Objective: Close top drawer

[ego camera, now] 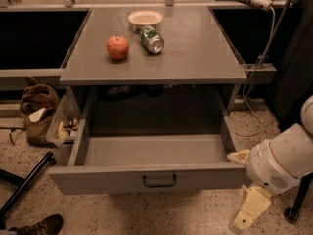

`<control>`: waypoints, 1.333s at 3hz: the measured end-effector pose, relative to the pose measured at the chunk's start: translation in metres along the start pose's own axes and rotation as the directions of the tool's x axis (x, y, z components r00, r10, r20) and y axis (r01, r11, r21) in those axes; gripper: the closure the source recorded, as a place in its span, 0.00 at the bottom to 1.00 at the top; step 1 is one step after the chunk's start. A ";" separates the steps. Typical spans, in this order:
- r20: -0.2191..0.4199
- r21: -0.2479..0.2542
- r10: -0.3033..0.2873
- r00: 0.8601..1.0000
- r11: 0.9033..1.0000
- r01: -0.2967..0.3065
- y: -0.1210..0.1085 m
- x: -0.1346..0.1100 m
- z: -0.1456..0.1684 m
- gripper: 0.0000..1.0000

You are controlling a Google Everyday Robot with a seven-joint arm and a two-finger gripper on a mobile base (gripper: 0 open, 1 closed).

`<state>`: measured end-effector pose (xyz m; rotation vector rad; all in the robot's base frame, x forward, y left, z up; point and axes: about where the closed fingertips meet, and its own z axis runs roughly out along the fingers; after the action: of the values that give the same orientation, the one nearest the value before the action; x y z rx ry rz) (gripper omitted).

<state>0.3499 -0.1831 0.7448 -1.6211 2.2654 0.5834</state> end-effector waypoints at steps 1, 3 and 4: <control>-0.001 -0.044 0.007 1.000 0.999 -0.007 0.005 0.004 0.029 0.00; 0.013 -0.107 0.008 1.000 0.994 -0.006 0.014 0.005 0.069 0.00; 0.014 -0.122 0.007 1.000 0.992 -0.006 0.014 0.007 0.080 0.00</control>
Offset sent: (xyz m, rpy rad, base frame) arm -0.0144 0.0383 -0.0758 0.0587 0.1065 0.0429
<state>0.3349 -0.1460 0.6737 -1.6599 2.2654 0.7467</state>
